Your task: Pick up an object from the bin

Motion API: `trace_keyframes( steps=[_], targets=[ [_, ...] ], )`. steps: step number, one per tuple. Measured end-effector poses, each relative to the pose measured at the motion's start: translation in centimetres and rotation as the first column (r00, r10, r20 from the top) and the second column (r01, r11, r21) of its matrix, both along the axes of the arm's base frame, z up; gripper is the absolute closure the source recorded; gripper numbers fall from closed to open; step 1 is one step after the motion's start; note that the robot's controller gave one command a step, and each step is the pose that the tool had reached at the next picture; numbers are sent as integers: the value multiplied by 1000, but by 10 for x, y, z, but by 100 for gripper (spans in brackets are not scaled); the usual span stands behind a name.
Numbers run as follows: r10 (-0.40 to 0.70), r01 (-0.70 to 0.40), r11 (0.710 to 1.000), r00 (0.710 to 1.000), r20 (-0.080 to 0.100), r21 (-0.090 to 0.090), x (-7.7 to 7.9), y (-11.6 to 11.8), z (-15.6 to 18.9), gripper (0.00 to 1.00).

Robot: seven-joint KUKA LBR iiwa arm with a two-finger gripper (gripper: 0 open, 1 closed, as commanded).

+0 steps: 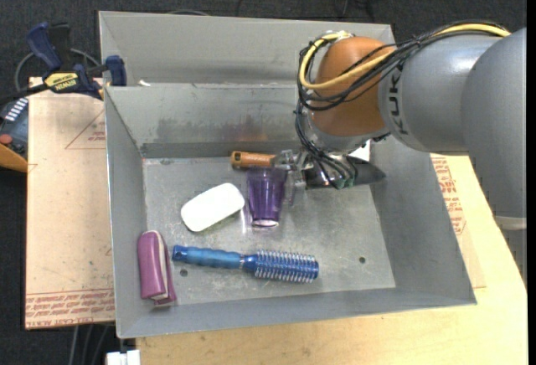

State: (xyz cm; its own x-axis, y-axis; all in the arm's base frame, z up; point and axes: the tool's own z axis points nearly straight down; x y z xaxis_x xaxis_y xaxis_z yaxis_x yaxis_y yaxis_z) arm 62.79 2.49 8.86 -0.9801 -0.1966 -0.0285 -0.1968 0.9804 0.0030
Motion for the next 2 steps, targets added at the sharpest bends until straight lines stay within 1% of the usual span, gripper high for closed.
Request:
trace_keyframes(
  steps=[1, 2],
  targets=[
    [-24, 23, 1000, 999, -22, -7, -16, 2, 74, 100],
    [-8, 8, 1000, 1000, 1, -1, -15, -5, 106, 100]
  ],
)
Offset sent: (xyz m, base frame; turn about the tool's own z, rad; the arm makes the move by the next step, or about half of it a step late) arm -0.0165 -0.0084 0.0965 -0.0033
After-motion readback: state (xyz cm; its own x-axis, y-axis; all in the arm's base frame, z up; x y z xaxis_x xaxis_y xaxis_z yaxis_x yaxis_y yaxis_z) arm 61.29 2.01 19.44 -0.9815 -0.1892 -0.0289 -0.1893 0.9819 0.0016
